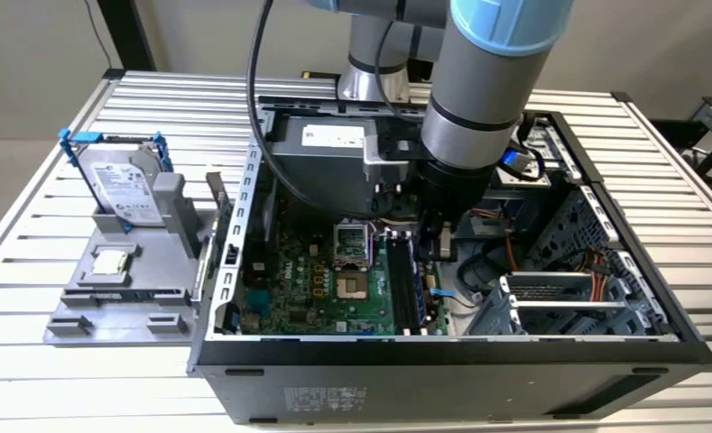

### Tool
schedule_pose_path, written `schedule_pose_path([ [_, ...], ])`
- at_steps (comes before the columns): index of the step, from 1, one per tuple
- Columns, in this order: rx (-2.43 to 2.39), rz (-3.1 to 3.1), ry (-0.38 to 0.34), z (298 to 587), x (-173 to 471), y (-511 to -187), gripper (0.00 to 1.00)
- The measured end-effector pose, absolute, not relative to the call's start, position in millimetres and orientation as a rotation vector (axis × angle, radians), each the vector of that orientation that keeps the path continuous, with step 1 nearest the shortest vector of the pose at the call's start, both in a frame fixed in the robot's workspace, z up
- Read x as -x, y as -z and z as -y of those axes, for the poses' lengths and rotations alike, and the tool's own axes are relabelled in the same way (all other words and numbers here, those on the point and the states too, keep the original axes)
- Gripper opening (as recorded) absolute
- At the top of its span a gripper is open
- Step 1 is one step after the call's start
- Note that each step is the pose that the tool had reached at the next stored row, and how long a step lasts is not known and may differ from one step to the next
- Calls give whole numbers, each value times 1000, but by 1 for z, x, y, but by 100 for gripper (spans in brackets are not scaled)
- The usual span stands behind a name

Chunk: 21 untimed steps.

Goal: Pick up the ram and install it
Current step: 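Press down the ram until it locks into place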

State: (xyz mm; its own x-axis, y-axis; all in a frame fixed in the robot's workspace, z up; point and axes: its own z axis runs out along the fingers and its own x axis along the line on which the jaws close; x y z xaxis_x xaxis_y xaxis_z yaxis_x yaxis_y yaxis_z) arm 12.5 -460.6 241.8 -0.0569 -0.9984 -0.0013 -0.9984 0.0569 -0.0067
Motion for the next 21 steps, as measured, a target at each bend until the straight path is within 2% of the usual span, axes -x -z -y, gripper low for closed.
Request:
schedule_pose_path([
  [21,2156,-2282,8,462,-13,-217,0],
])
